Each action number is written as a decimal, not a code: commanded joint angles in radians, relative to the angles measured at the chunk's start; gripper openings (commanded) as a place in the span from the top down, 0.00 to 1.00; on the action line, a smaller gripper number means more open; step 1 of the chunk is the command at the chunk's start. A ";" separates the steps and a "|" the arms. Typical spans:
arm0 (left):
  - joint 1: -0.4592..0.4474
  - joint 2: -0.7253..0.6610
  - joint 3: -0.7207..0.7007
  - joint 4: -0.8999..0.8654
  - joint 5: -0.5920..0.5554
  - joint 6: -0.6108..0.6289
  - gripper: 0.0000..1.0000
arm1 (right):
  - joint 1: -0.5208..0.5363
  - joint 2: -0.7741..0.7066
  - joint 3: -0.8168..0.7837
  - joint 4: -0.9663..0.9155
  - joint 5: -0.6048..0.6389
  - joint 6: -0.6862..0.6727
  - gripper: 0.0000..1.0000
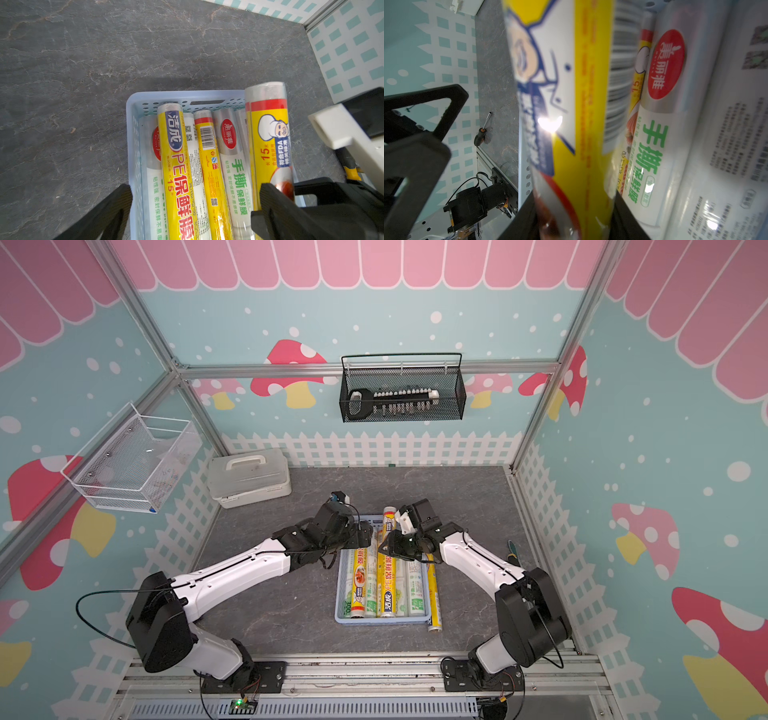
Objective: Put the plastic wrap into the basket
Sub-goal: Place the plastic wrap in the basket.
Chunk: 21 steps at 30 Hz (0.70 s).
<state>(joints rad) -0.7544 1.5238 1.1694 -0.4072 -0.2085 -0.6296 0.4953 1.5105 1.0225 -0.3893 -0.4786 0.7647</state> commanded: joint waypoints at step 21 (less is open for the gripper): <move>0.006 -0.028 -0.028 0.031 0.007 -0.012 0.01 | 0.049 0.182 0.068 0.021 -0.009 0.024 0.52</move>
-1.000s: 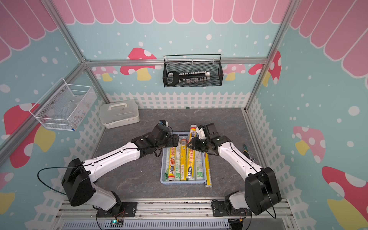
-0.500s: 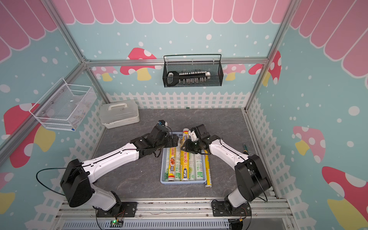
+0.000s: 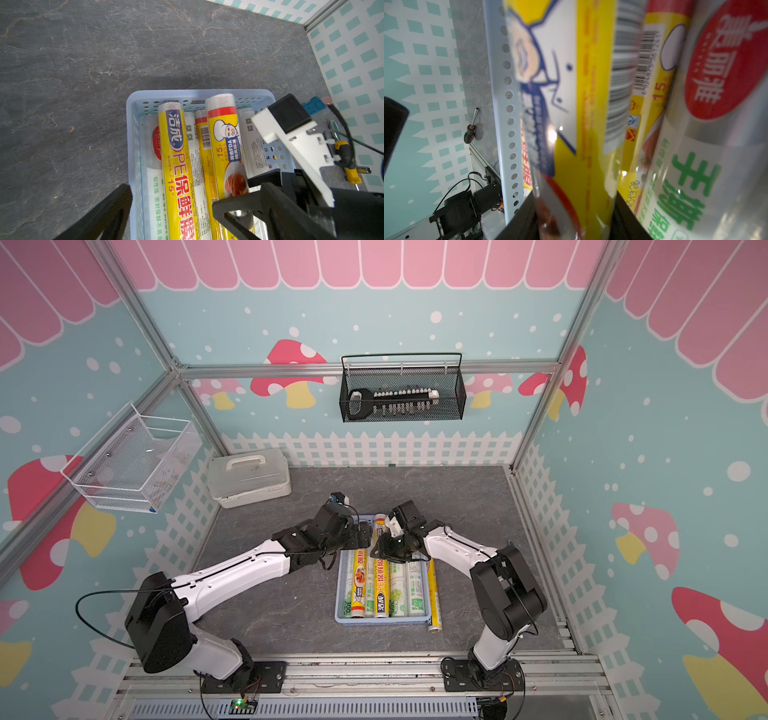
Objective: Put the plastic wrap into the basket
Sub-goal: Place the plastic wrap in the basket.
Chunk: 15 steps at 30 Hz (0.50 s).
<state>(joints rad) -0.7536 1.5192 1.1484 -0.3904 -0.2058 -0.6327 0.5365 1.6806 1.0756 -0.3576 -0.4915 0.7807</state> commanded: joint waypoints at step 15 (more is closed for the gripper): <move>0.007 -0.017 0.005 0.020 0.020 -0.012 0.01 | 0.007 -0.038 -0.008 -0.040 0.052 0.005 0.54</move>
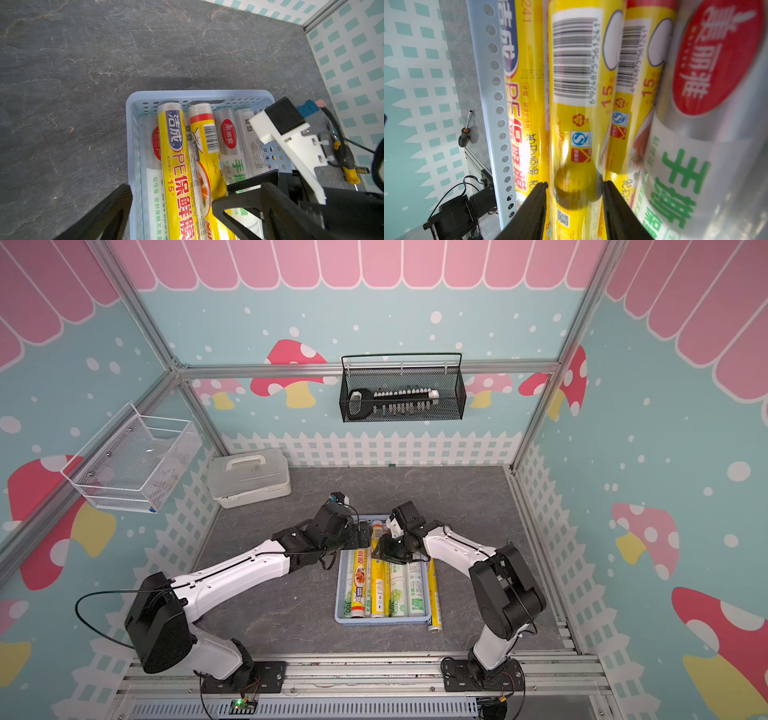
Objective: Put the plastic wrap into the basket
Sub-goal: Place the plastic wrap in the basket.
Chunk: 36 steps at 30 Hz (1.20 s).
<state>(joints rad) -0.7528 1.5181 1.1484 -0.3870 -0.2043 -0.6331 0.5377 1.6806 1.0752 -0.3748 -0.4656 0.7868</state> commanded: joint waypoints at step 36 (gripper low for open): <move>-0.135 0.287 0.357 -0.052 0.249 0.133 0.01 | -0.348 -0.577 -0.275 -0.272 0.346 -0.210 0.47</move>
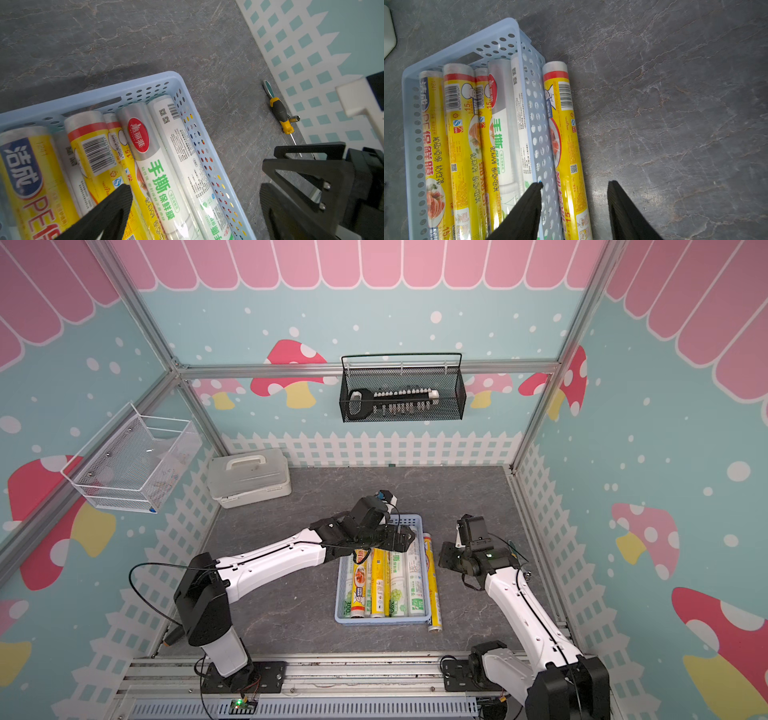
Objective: Put the plastic wrap into the basket
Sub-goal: Place the plastic wrap in the basket, then pick up the plastic wrap from the center of the board.
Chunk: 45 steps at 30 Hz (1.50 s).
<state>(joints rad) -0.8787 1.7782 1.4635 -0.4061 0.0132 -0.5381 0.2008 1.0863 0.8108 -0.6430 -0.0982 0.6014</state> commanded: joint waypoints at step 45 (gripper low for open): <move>-0.023 0.113 0.131 -0.123 0.055 0.053 0.01 | -0.019 0.296 -0.046 0.167 -0.231 -0.081 0.46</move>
<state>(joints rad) -0.8989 1.8797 1.5650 -0.5125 0.0746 -0.4995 0.1837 1.3502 0.7723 -0.5179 -0.2611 0.5274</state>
